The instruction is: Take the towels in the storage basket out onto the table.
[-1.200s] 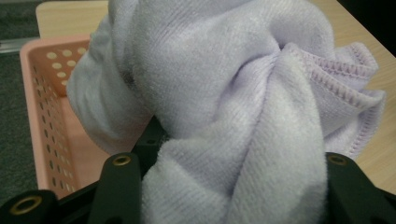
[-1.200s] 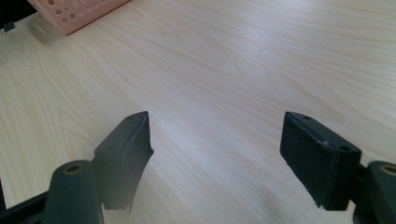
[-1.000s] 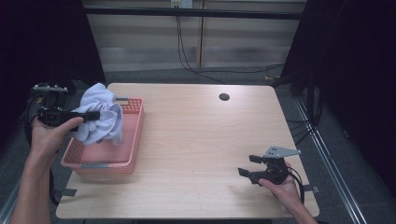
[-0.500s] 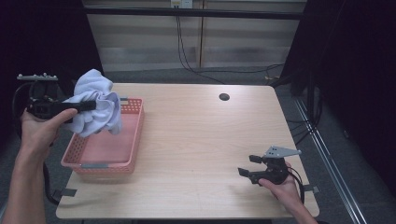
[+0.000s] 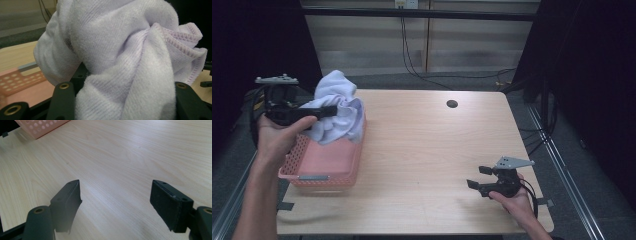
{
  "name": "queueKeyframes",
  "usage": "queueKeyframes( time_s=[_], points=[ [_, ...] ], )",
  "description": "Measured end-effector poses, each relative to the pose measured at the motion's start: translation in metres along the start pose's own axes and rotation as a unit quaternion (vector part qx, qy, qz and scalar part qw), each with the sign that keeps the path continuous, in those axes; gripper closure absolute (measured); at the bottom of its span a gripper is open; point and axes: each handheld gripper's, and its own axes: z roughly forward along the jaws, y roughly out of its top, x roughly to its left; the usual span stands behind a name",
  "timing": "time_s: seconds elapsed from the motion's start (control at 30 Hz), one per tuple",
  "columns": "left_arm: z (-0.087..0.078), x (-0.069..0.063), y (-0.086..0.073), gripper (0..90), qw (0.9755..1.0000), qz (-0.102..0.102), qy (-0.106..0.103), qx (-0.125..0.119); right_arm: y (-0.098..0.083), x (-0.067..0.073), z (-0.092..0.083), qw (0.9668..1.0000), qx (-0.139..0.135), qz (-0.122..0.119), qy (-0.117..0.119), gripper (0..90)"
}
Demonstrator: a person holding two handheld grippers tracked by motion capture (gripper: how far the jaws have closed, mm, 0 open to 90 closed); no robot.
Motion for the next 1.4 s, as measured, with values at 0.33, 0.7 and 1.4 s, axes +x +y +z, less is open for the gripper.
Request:
queueKeyframes(
  time_s=[0.33, 0.7, 1.4],
  points=[
    [0.066, -0.041, 0.005, 46.1, 0.9975, 0.02, -0.063, 0.027, 0.0, -0.003, -0.003, 1.0, -0.004, 0.002, -0.002, 24.7],
    [0.14, -0.086, -0.019, 45.2, 0.9897, 0.037, -0.117, 0.074, -0.001, -0.005, -0.006, 1.0, -0.007, 0.003, -0.004, 24.7],
    [0.235, -0.128, -0.093, 30.2, 0.9713, 0.098, -0.133, 0.172, 0.002, -0.008, -0.002, 0.9999, -0.009, 0.009, -0.007, 24.8]
  ],
)
